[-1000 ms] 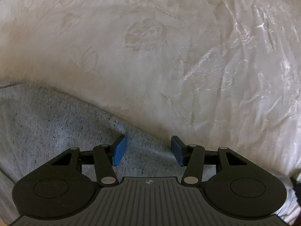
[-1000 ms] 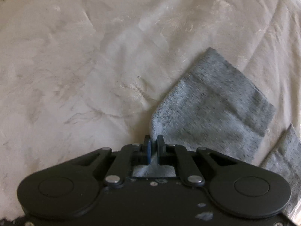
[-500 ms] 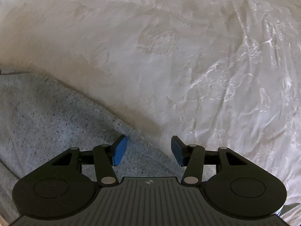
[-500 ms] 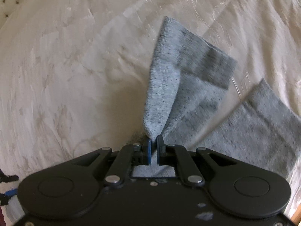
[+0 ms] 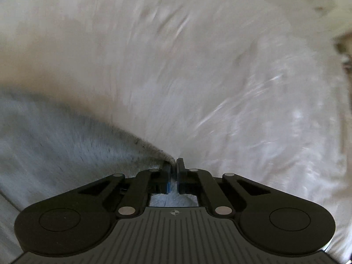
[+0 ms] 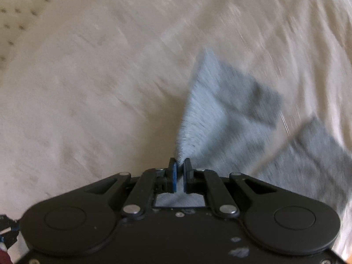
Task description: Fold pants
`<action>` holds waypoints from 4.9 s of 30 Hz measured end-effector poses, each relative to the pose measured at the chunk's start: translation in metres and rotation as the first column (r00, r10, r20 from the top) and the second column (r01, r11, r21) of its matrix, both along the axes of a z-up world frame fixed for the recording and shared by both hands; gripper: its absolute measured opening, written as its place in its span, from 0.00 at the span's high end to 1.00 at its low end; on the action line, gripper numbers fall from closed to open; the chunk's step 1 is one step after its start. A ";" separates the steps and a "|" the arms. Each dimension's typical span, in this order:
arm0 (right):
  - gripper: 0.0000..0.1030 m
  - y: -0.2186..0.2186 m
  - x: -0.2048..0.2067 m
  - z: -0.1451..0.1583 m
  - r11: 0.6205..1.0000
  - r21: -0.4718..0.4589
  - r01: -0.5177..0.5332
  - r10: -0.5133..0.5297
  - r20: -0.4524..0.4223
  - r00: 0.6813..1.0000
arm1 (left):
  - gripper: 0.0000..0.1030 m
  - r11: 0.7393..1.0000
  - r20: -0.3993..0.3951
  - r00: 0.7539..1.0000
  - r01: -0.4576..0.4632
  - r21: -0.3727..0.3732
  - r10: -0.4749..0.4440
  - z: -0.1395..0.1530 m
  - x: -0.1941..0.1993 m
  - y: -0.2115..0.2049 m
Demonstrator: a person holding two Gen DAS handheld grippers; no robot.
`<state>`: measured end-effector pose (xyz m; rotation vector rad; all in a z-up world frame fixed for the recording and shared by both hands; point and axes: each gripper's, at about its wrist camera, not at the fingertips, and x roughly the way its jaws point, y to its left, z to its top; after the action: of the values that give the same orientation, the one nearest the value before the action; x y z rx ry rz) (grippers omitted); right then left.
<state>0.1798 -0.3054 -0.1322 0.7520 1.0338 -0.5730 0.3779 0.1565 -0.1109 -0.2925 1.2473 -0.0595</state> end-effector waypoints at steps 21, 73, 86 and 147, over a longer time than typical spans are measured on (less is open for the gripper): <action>0.55 0.067 -0.172 -0.010 0.992 -0.122 -0.019 0.001 -0.147 0.989 | 0.96 0.980 -0.117 0.979 0.176 0.095 -0.165 -0.051 -0.220 0.034; 0.94 -0.074 -0.217 0.007 0.973 -0.216 -0.082 0.079 -0.024 0.997 | 0.96 0.971 -0.040 0.999 0.021 0.238 -0.012 -0.061 -0.292 -0.015; 0.75 -0.070 -0.229 -0.001 0.968 -0.214 -0.131 0.114 -0.091 0.989 | 0.94 0.962 -0.035 0.999 0.032 0.270 -0.023 -0.064 -0.302 -0.015; 0.48 0.621 -0.102 0.008 -0.243 -0.489 -0.838 0.968 -0.171 -0.182 | 0.90 0.984 -0.048 0.999 -0.015 0.179 0.024 -0.056 -0.215 0.291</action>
<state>0.0777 0.3152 -0.1244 -0.6170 0.8051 0.7741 0.1625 0.4478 -0.1672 -0.1507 1.2901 0.0772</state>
